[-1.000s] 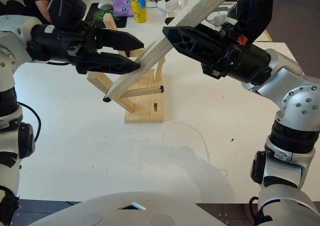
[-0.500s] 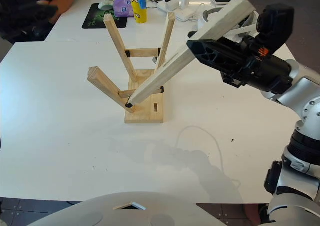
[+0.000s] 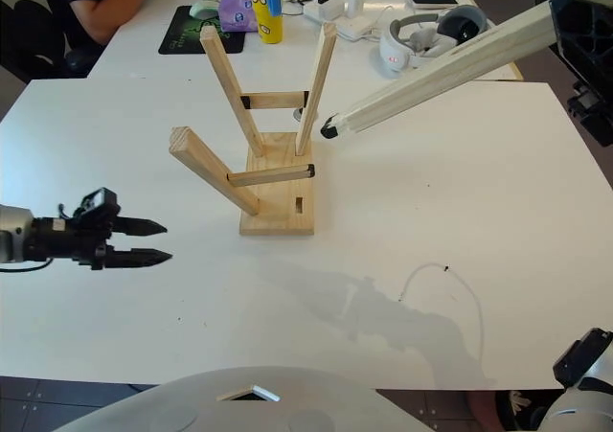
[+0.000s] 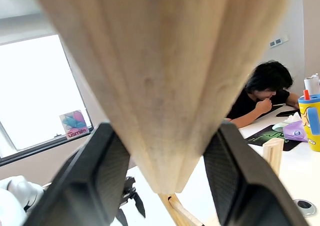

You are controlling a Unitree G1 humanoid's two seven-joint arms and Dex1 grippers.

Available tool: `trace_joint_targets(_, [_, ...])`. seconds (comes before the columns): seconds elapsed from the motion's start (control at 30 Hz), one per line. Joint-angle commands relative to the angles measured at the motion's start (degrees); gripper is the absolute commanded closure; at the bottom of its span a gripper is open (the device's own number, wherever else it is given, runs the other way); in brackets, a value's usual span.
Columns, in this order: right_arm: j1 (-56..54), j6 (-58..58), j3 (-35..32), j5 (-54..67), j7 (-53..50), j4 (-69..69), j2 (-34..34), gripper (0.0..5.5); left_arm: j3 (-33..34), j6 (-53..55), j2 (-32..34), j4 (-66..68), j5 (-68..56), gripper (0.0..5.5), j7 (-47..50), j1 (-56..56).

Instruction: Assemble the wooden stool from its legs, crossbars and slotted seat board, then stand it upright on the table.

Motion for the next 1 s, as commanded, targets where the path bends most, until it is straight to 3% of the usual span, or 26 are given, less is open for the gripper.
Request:
trace_joint_targets(0.03, [-2.0, -1.4, 1.3, -3.3, 0.4, 1.8, -0.9, 3.45, -5.3, 3.7, -6.5, -14.2, -1.4, 2.95, 9.2, 4.7])
trace_joint_targets(0.2, [-3.6, -2.4, 6.1, -9.4, 2.4, 3.7, 0.0, 3.45, -8.3, 3.3, -26.4, -15.2, 1.0, 3.71, 30.3, 2.1])
trace_joint_targets(0.3, [-5.6, -3.1, 8.2, -12.7, 3.7, 6.4, 0.0, 3.45, -12.9, 4.0, -30.2, -16.8, 3.7, 4.15, 35.8, 3.4])
trace_joint_targets(0.6, [-12.5, -3.7, 12.4, -18.8, 5.4, 11.2, 1.5, 3.45, -23.9, 1.6, -35.5, -11.9, 12.6, 5.47, 43.4, 0.2])
trace_joint_targets(1.0, [-12.8, -3.1, 13.4, -21.4, 5.5, 9.3, 3.9, 3.45, -24.6, 3.3, -32.3, -6.8, 21.7, 5.5, 45.5, -2.9])
